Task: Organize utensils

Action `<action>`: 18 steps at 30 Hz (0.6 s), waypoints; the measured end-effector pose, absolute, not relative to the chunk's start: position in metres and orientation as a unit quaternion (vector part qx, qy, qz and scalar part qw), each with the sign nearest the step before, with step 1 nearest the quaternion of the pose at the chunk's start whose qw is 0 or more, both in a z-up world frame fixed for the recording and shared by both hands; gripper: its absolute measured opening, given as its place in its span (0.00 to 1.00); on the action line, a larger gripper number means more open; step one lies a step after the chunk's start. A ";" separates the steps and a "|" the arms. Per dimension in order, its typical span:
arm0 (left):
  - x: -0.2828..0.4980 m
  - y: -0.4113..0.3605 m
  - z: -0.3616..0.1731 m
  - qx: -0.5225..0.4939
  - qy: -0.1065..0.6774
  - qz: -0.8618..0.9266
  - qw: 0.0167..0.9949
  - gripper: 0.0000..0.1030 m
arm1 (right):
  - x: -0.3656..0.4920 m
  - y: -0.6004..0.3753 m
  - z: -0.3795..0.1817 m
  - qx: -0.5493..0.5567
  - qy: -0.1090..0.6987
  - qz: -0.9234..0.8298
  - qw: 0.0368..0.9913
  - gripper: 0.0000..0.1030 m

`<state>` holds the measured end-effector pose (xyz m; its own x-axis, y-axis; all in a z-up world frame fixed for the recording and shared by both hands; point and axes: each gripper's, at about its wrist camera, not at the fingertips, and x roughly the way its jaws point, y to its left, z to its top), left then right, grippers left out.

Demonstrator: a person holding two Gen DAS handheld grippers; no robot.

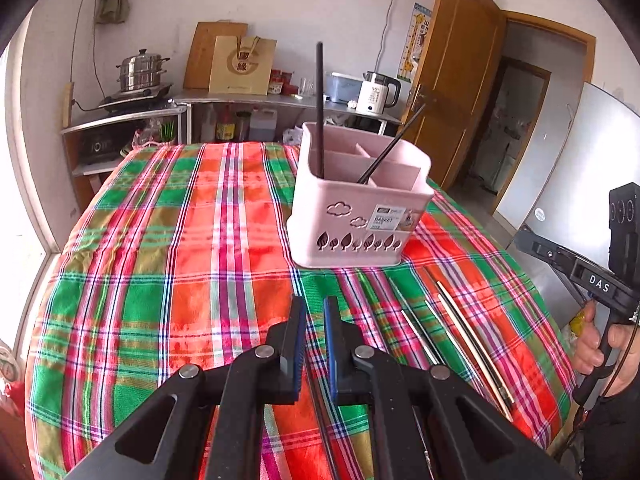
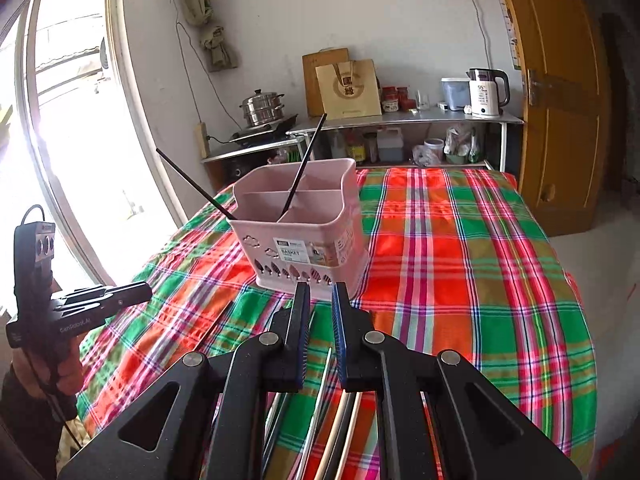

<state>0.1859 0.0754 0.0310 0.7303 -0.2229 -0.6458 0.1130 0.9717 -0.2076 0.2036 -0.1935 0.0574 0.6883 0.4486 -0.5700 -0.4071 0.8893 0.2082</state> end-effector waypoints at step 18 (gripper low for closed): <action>0.237 0.064 -0.029 -0.075 0.449 -0.081 0.887 0.28 | 0.242 -0.147 -0.015 -0.007 0.427 0.235 0.873 0.11</action>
<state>0.2365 0.0644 -0.0290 0.5837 -0.2106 -0.7842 0.0755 0.9757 -0.2058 0.2420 -0.1475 -0.0151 0.5252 0.4047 -0.7486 -0.4170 0.8892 0.1883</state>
